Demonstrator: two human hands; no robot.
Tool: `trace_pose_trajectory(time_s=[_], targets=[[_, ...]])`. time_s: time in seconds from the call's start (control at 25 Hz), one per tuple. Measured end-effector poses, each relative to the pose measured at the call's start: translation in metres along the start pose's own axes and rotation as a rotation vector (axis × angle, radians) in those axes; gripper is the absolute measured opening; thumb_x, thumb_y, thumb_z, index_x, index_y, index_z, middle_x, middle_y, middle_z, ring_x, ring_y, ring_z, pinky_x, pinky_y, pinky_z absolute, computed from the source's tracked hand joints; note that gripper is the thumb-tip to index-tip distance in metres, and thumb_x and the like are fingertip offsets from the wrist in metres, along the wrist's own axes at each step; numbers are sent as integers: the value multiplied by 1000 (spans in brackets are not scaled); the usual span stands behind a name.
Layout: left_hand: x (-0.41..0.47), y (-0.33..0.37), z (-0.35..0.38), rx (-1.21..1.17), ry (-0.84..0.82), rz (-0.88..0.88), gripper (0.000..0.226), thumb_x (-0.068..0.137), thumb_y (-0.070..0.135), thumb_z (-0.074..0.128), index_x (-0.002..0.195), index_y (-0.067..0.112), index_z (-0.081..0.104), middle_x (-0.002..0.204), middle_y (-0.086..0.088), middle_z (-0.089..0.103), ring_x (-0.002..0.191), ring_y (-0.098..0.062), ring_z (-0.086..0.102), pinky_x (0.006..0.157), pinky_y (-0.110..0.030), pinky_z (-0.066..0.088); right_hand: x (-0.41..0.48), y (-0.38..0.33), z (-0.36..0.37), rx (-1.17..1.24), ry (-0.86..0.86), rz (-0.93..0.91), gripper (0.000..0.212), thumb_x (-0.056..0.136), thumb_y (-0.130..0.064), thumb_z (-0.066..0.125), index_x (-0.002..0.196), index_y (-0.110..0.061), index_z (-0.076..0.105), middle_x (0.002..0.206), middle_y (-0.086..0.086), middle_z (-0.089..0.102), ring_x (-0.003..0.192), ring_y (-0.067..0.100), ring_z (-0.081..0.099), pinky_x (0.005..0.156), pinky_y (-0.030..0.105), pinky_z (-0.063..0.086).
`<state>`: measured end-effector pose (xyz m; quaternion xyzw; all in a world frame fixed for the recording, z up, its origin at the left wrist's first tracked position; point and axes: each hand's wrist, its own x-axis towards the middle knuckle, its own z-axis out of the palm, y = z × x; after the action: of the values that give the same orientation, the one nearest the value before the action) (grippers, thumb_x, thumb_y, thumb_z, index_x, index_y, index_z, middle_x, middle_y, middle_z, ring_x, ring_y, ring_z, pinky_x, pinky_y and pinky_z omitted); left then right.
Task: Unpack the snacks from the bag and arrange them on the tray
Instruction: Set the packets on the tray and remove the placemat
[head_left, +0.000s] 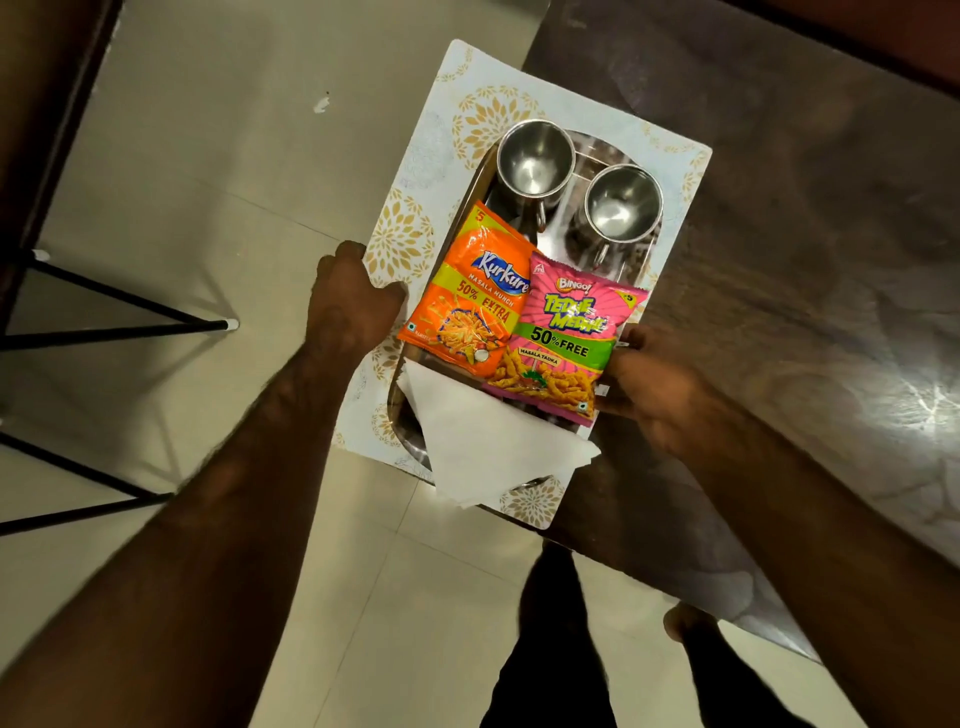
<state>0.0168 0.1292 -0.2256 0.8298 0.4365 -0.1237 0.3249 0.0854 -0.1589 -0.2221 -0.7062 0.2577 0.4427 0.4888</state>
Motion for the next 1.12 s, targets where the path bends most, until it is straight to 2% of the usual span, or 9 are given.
trace_pose_trajectory(time_s=[0.16,0.28,0.32,0.4,0.48,0.56,0.8,1.0,1.12], targets=[[-6,3,-1,-26,19,76,34,88,26,70,114,12,53,101,-2,63,90,-23,60,73,-32,47,8,0,5,-31,5,0,26,91,3,54,99,-14,72,103,17,77,90,31,72,85,57,61],[-22,7,-5,13,94,152,28,88,25,66,112,17,52,95,3,62,83,-23,61,64,-29,44,10,2,5,-42,24,-5,26,95,3,51,102,-10,72,98,20,77,78,30,70,78,57,62],[-28,9,-8,24,118,168,28,88,26,65,112,18,53,96,2,64,83,-24,61,64,-31,47,10,4,4,-37,33,-3,24,96,1,52,103,-9,72,93,18,78,74,28,71,73,55,63],[-39,13,-16,28,153,177,27,87,25,64,112,19,55,100,-4,69,89,-31,63,71,-40,52,11,8,0,-7,43,10,21,97,-2,54,106,-8,73,80,11,78,61,21,72,55,41,62],[-46,18,-30,22,188,170,26,88,24,64,113,20,57,106,-6,71,96,-34,64,78,-44,53,11,11,-4,17,53,27,23,97,-2,53,108,-7,73,73,6,77,52,16,71,49,30,56],[-51,25,-49,8,223,173,26,87,24,64,113,20,58,110,-5,72,100,-34,65,82,-46,54,10,10,-6,29,58,37,23,98,-3,53,109,-9,73,71,4,76,50,14,71,47,28,55],[-66,39,-113,55,302,266,25,86,32,63,110,29,55,111,-1,71,96,-30,68,78,-50,57,7,8,-12,-20,55,39,27,99,-2,48,116,-4,69,94,19,72,64,23,64,55,32,58],[-76,27,-156,17,382,272,29,82,49,61,110,44,55,112,7,70,94,-24,69,79,-54,59,3,8,-26,-48,57,21,26,102,-6,49,113,-12,71,90,11,77,61,19,72,53,31,57],[-82,25,-169,-16,404,258,26,83,53,61,108,50,54,115,10,70,97,-20,70,82,-53,59,-1,7,-29,-75,24,20,26,102,-6,49,119,-10,69,100,17,77,82,30,71,71,43,62]])
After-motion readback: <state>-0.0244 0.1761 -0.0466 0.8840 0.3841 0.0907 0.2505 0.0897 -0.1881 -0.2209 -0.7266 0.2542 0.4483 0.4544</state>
